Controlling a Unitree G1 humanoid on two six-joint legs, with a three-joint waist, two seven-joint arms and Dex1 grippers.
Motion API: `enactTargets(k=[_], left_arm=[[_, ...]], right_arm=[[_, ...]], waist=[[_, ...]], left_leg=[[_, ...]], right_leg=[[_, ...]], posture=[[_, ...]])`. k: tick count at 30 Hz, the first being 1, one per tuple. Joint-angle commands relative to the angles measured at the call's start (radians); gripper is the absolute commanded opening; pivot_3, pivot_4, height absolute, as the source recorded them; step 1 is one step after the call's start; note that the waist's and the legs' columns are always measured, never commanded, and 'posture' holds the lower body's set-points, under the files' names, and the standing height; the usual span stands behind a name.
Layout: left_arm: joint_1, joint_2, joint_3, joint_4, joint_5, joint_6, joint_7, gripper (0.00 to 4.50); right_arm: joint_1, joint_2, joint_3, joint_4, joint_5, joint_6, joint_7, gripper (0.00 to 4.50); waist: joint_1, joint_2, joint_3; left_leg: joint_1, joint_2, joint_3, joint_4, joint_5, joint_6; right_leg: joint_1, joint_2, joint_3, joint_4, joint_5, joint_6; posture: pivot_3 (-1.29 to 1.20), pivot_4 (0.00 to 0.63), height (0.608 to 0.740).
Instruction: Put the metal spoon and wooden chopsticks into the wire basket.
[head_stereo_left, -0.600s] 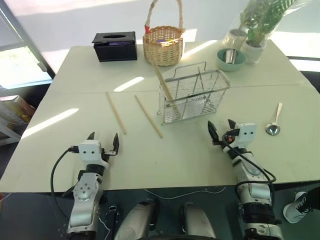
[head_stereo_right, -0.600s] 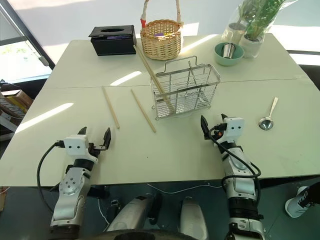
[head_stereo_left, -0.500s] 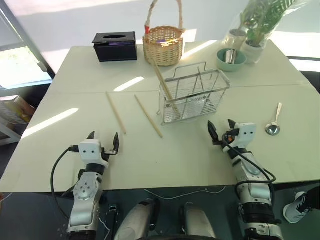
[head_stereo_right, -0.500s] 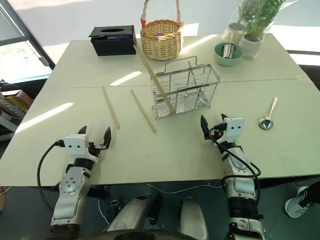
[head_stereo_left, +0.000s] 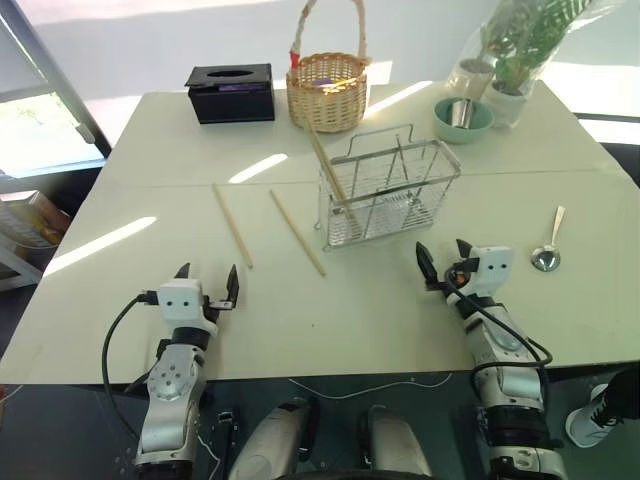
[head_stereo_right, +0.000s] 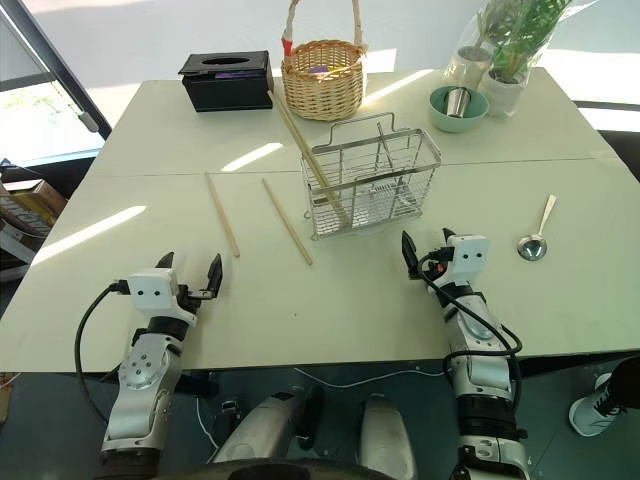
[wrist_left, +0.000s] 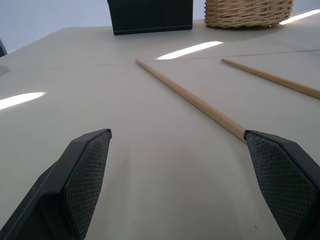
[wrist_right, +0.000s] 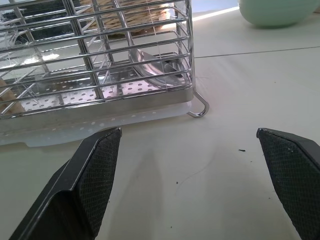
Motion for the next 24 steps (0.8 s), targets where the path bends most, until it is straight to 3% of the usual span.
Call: enactTargets(k=[1, 24], left_arm=[[0.001, 0.007, 0.012, -0.016, -0.007, -0.023, -0.006, 4.48], [-0.019, 0.033, 0.027, 0.001, -0.014, -0.025, -0.032, 4.48]], right_arm=[[0.011, -0.007, -0.013, -0.008, -0.001, -0.004, -0.007, 4.50], [0.011, 0.001, -0.012, 0.002, -0.007, -0.019, -0.013, 4.50]], waist=[[0.000, 0.000, 0.000], [-0.001, 0.000, 0.000]], left_leg=[[0.000, 0.000, 0.000, 0.000, 0.000, 0.000], [0.006, 0.000, 0.000, 0.000, 0.000, 0.000]], right_leg=[[0.000, 0.000, 0.000, 0.000, 0.000, 0.000], [0.006, 0.000, 0.000, 0.000, 0.000, -0.001]], posture=[[0.00, 0.150, 0.740], [0.00, 0.150, 0.740]])
